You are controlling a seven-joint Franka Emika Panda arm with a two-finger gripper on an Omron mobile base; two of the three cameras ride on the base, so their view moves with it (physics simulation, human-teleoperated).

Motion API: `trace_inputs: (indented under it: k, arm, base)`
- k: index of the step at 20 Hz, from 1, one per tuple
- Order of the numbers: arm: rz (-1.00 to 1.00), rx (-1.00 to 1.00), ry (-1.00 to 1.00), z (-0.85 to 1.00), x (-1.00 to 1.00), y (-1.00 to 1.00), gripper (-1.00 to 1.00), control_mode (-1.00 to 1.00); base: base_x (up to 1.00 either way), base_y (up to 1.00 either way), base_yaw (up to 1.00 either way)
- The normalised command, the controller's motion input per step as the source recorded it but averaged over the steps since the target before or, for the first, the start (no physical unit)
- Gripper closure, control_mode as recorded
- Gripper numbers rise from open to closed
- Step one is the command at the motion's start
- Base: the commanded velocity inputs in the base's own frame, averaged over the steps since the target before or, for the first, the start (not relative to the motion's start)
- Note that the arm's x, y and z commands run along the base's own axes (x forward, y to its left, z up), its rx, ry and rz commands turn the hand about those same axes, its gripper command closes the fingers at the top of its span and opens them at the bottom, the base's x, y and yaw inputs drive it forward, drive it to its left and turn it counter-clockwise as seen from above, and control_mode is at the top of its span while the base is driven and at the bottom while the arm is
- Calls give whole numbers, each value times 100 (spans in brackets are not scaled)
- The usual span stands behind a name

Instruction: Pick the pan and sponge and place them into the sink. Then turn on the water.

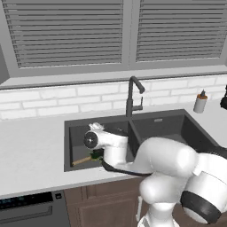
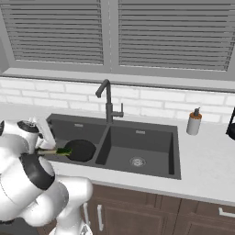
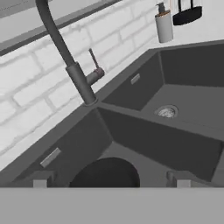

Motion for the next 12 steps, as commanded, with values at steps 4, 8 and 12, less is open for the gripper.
trace_inputs:
  k: [4,8,12]
  arm:
    - [-11,21,-33,58,-92,-72,-100,-100]
    - [-12,28,-16,65,-59,-78,-100,-100]
    - [-7,33,0,66,-38,-89,-100,-100]
  base:
    - [0,0,0]
    - [0,0,0]
    - [0,0,0]
